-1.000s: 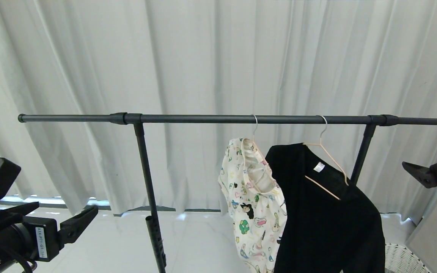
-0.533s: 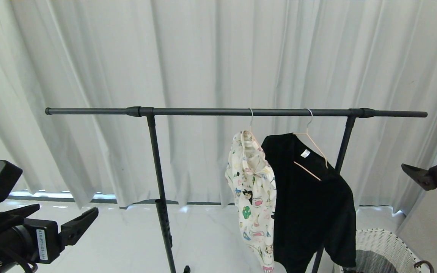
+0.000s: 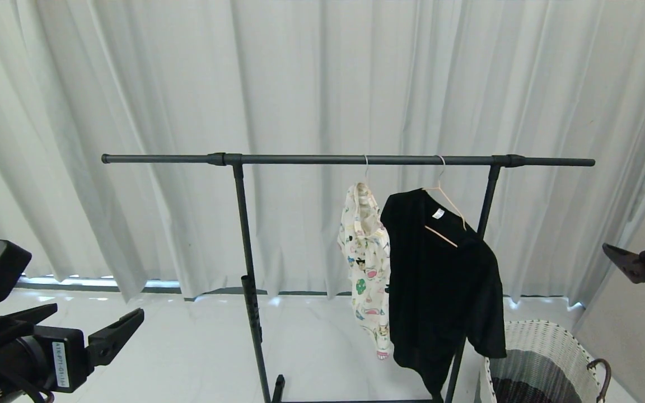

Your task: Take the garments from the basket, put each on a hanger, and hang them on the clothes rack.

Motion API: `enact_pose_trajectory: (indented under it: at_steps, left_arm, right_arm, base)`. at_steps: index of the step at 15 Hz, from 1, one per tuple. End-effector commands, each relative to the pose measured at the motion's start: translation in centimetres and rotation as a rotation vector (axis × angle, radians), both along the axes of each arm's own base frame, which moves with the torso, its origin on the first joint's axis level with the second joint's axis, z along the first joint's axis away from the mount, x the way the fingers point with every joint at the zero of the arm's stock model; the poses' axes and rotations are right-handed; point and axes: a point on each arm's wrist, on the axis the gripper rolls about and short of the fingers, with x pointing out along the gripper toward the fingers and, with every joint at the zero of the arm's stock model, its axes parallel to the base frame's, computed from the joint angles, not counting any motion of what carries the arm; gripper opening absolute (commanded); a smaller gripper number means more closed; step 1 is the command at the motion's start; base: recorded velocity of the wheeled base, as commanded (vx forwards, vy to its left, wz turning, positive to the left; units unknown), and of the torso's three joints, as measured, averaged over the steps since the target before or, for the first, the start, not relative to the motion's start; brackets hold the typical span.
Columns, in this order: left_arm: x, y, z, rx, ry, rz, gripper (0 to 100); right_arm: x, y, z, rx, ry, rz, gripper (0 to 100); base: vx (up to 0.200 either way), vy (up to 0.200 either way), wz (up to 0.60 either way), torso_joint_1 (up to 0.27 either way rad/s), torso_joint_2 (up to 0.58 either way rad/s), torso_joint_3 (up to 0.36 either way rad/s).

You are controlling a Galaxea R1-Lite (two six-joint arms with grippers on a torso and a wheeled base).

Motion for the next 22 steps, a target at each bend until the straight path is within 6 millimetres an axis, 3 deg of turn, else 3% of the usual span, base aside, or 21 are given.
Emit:
enact_pose_trajectory:
  at_steps: [1, 6, 22]
  left_arm:
    - [-0.14, 0.05, 0.0, -0.001, -0.004, 0.001, 100]
    - [-0.8, 0.27, -0.5, -0.001, -0.002, 0.002, 100]
    - [-0.74, 0.25, -0.35, -0.001, -0.007, 0.002, 100]
  right_arm:
    - [0.15, -0.09, -0.13, -0.002, 0.007, -0.008, 100]
    - [0.16, -0.13, -0.13, -0.017, 0.009, -0.007, 100]
    - [0.19, -0.18, -0.05, -0.014, 0.005, -0.01, 100]
  base:
    - [0.0, 0.0, 0.0, 0.0, 0.0, 0.0]
    - [0.0, 0.0, 0.0, -0.04, 0.09, 0.049]
    - [0.0, 0.0, 0.0, -0.213, 0.49, 0.276]
